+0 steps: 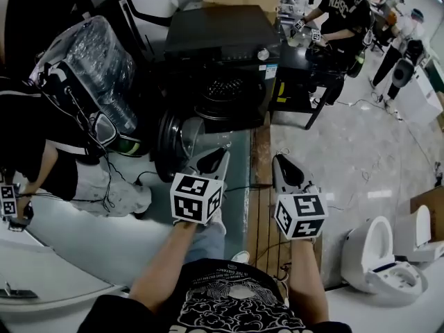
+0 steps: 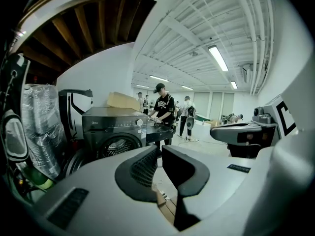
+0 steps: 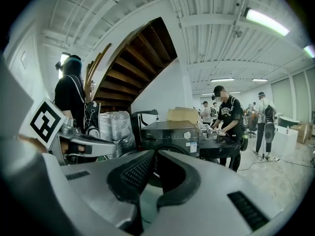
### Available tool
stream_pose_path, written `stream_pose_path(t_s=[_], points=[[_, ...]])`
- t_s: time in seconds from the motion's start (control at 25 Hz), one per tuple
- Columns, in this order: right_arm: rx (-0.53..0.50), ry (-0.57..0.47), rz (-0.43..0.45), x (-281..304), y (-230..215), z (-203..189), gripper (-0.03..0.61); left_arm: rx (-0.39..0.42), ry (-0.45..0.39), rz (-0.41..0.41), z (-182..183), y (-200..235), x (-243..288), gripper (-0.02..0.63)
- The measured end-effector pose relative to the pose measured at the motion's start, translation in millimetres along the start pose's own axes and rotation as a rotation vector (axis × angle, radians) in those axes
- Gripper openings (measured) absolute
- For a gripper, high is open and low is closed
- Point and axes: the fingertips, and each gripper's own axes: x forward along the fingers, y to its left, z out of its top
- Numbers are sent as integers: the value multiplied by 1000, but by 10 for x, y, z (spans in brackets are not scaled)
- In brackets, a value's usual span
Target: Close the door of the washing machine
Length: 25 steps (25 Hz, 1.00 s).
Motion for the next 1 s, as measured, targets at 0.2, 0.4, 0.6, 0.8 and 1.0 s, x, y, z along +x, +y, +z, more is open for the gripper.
stream_pose_path(t_s=[0.2,0.4,0.6,0.8,1.0], points=[[15,11,-36,237,-192,76,25,6,19,-32,105,110,308,49],[28,21,-53,645,-352,56,25,14,37,-60,139,316,724,49],[22,42,-48,1080,-356,147,25,5,46,-73,265,630,1014,49],[23,64,-35,1480,-324,270,25,-9,61,-85,389,931,1241,49],[27,88,-17,1852,-249,367,25,-28,80,-103,475,1231,1416,49]])
